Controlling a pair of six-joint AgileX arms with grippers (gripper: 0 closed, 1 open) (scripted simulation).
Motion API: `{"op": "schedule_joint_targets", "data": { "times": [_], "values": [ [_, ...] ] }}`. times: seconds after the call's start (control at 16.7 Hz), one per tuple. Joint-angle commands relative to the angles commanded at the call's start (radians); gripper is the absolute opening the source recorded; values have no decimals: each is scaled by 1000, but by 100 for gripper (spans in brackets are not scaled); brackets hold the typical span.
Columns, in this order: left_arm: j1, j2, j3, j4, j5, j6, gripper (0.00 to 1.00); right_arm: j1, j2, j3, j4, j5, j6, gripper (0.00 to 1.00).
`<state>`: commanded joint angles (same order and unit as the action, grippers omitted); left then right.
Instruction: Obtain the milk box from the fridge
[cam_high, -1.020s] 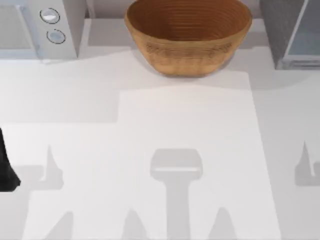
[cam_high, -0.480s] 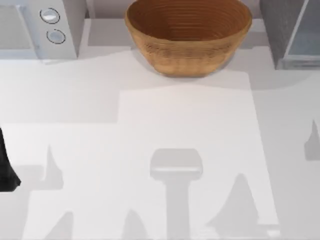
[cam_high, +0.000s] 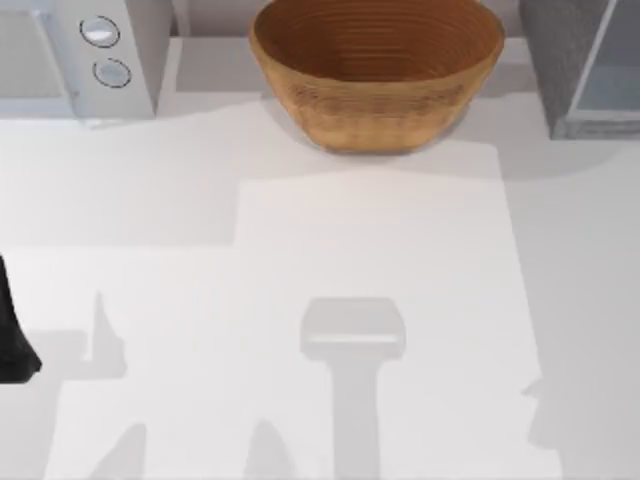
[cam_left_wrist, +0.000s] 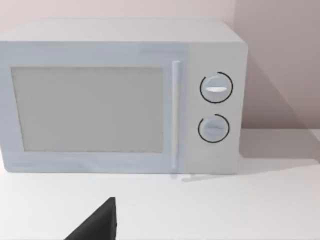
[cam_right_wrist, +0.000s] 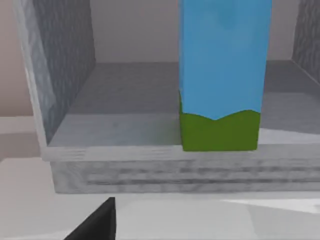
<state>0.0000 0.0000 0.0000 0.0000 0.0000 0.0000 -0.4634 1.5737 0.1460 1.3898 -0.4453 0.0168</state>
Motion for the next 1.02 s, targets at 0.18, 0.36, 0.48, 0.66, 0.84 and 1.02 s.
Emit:
{"op": "schedule_joint_targets", "data": {
  "times": [0.18, 0.36, 0.48, 0.66, 0.84, 1.02],
  "values": [
    [0, 0, 0, 0, 0, 0, 100, -47, 147, 24, 154, -46, 1, 100],
    [0, 0, 0, 0, 0, 0, 100, -69, 217, 38, 225, -68, 1, 100],
    [0, 0, 0, 0, 0, 0, 100, -70, 220, 38, 228, -69, 1, 100],
    [0, 0, 0, 0, 0, 0, 100, -66, 217, 34, 226, -67, 1, 100],
    [0, 0, 0, 0, 0, 0, 100, -52, 242, 71, 206, -51, -2, 100],
    [0, 0, 0, 0, 0, 0, 100, -8, 312, 200, 138, 0, -7, 100]
  ]
}}
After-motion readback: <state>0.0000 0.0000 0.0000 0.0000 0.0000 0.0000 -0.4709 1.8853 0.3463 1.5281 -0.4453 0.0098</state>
